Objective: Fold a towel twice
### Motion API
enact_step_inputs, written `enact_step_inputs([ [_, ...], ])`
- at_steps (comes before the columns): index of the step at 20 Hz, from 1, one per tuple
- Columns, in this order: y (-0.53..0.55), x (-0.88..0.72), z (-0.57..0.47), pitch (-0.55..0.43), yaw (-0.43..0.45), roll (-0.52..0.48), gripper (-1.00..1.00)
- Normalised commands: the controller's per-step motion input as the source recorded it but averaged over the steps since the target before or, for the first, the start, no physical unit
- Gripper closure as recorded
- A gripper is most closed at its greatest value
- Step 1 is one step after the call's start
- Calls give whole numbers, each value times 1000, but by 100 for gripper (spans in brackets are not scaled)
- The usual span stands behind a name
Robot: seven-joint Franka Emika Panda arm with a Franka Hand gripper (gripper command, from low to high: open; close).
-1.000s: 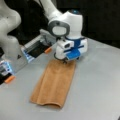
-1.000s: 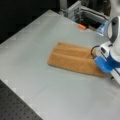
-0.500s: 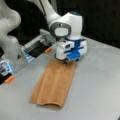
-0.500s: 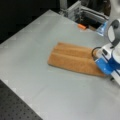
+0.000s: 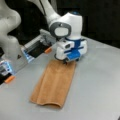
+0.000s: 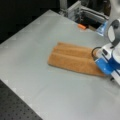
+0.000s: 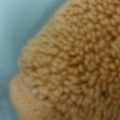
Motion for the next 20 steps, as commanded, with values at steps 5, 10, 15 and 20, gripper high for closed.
enact_step_inputs([
  [5, -43, -26, -112, -39, 116, -133, 100],
  [10, -46, 1, -79, -58, 133, -141, 100],
  [15, -65, 2, -54, -60, 143, -156, 100],
  [20, -92, -3, 13, -34, 138, -119, 100],
])
